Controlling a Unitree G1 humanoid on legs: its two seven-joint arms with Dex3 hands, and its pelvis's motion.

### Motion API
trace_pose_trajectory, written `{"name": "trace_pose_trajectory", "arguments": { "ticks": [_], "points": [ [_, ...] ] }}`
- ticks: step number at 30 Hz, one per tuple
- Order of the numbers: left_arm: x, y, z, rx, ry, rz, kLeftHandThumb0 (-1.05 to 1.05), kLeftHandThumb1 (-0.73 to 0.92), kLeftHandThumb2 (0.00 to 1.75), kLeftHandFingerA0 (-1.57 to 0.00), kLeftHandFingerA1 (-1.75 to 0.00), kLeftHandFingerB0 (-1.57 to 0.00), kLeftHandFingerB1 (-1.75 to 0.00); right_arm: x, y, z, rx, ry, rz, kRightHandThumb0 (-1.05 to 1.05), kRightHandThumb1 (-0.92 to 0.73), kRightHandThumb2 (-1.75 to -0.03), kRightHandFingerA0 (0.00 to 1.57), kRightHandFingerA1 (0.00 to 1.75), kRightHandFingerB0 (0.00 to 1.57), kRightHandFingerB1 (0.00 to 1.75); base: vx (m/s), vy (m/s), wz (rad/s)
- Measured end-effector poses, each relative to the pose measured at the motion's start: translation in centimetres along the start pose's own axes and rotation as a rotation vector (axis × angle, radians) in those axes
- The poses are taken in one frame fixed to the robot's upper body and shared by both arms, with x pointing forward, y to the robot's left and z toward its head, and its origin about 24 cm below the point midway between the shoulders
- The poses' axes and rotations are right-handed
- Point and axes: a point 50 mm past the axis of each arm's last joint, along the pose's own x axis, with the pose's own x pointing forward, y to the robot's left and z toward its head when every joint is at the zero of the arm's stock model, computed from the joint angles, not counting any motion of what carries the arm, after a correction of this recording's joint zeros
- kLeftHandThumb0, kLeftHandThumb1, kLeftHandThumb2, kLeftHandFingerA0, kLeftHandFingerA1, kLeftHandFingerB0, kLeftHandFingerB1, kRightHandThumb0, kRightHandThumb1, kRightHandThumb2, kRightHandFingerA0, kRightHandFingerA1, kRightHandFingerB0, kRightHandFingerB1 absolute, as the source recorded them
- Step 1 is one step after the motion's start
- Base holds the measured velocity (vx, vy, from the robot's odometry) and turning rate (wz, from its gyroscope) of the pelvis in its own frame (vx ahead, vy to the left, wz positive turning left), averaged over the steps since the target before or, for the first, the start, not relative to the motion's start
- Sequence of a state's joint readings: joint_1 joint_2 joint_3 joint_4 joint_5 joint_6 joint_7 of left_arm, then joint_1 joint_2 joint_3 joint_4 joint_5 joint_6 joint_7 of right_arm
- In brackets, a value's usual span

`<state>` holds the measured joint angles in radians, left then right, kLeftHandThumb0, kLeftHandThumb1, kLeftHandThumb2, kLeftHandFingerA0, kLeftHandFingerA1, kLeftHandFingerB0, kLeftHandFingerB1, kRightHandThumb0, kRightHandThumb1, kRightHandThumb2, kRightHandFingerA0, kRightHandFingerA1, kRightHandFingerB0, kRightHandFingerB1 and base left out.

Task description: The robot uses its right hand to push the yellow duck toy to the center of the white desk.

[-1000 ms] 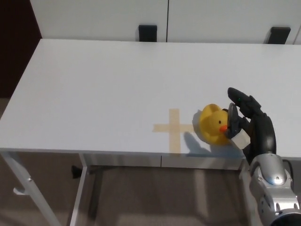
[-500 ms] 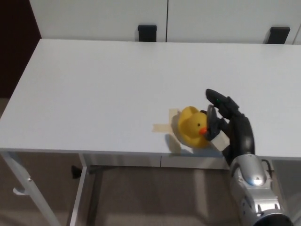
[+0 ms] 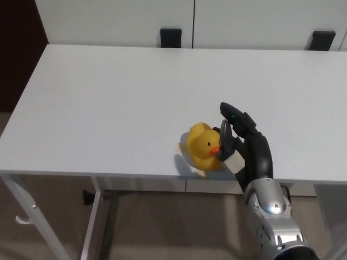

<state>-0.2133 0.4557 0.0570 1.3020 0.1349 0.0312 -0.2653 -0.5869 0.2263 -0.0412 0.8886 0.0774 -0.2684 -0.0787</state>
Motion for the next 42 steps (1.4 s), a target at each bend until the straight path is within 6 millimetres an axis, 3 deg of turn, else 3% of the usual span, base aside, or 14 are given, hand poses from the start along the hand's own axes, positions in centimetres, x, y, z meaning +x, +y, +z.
{"name": "trace_pose_trajectory", "arguments": {
  "ticks": [3,4,5,7,12,13,20,25,29,33,37,38,39,42],
  "points": [
    [0.0,-0.1,0.0,0.0,-0.001,-0.002,-0.27,0.51,0.88,-0.56,-0.96,-0.81,-0.91,0.0,0.3,0.0,-0.021,-0.002,0.002,-0.88,-0.92,-0.77,0.11,0.52,0.2,0.43,0.0,0.0,0.0],
    [0.0,-0.1,0.0,0.0,-0.001,-0.002,-0.26,0.52,0.89,-0.59,-0.95,-0.79,-0.88,0.0,0.3,0.0,-0.021,-0.002,0.002,-0.37,-0.46,-1.11,0.01,0.53,0.0,0.5,0.0,0.0,0.0],
    [0.0,-0.1,0.0,0.0,-0.001,-0.003,-0.28,0.53,0.87,-0.59,-0.94,-0.77,-0.84,0.0,0.4,0.0,-0.032,-0.002,0.002,-0.85,-0.78,-1.19,0.03,0.23,0.07,0.22,0.0,0.0,0.0],
    [0.0,-0.1,0.0,-0.001,-0.002,-0.004,-0.29,0.53,0.85,-0.56,-0.93,-0.77,-0.85,0.0,0.5,0.0,-0.051,-0.005,-0.003,-1.04,-0.91,-1.25,0.0,0.1,0.0,0.0,0.0,0.0,0.0],
    [0.1,-0.2,0.1,0.001,-0.002,-0.008,-0.29,0.52,0.83,-0.56,-0.9,-0.76,-0.84,0.0,0.4,0.1,-0.101,-0.011,-0.037,-1.05,-0.87,-1.23,0.0,0.17,0.0,0.03,0.0,0.0,0.0],
    [0.1,-0.3,0.1,0.001,-0.003,-0.008,-0.3,0.54,0.79,-0.58,-0.91,-0.75,-0.83,0.0,0.3,0.1,-0.112,-0.013,-0.046,-0.96,-0.92,-0.9,0.0,0.0,0.0,0.0,0.0,0.0,0.0],
    [0.2,-0.7,0.1,0.003,-0.003,-0.019,-0.27,0.53,0.89,-0.57,-0.93,-0.74,-0.83,0.1,-1.1,0.4,-0.256,-0.031,-0.123,-1.0,-0.92,-0.92,0.0,0.0,0.0,0.0,0.0,0.0,0.0],
    [0.2,-0.9,-0.1,0.007,0.002,-0.024,-0.28,0.51,0.89,-0.56,-0.96,-0.72,-0.8,0.4,-5.4,4.4,-0.45,-0.196,-0.239,-1.05,-0.92,-0.84,0.0,0.0,0.0,0.0,0.0,0.0,0.0],
    [0.2,-1.0,-0.2,0.008,0.004,-0.027,-0.32,0.58,0.78,-0.53,-0.89,-0.7,-0.83,0.2,-6.7,6.9,-0.468,-0.293,-0.273,-1.0,-0.78,-1.03,0.0,0.0,0.0,0.0,0.0,0.0,0.0],
    [0.2,-1.1,-0.3,0.008,0.007,-0.029,-0.34,0.6,0.71,-0.57,-0.89,-0.63,-0.74,-0.9,-9.3,10.1,-0.492,-0.41,-0.325,-0.95,-0.92,-0.91,0.0,0.0,0.0,0.0,0.0,0.0,0.0],
    [0.2,-1.2,-0.8,0.009,0.019,-0.03,-0.34,0.6,0.73,-0.58,-0.89,-0.65,-0.75,-3.5,-14.6,13.2,-0.534,-0.483,-0.407,-0.93,-0.92,-0.89,0.0,0.0,0.0,0.0,0.0,0.0,0.0],
    [0.2,-1.2,-0.8,0.009,0.019,-0.031,-0.33,0.58,0.74,-0.57,-0.9,-0.65,-0.78,-4.0,-15.7,13.5,-0.547,-0.48,-0.426,-1.03,-0.87,-1.26,0.0,0.2,0.0,0.19,0.0,0.0,0.0],
    [0.2,-1.2,-0.8,0.009,0.019,-0.031,-0.34,0.59,0.74,-0.55,-0.9,-0.63,-0.78,-4.0,-15.7,13.5,-0.547,-0.48,-0.426,-1.05,-0.83,-1.19,0.0,0.35,0.0,0.29,0.0,0.0,0.0],
    [0.2,-1.2,-0.9,0.009,0.021,-0.031,-0.34,0.6,0.74,-0.59,-0.92,-0.63,-0.76,-7.2,-21.2,14.4,-0.591,-0.437,-0.522,-1.05,-0.71,-1.09,0.0,0.43,0.0,0.33,0.0,0.0,0.0]
  ]
}}
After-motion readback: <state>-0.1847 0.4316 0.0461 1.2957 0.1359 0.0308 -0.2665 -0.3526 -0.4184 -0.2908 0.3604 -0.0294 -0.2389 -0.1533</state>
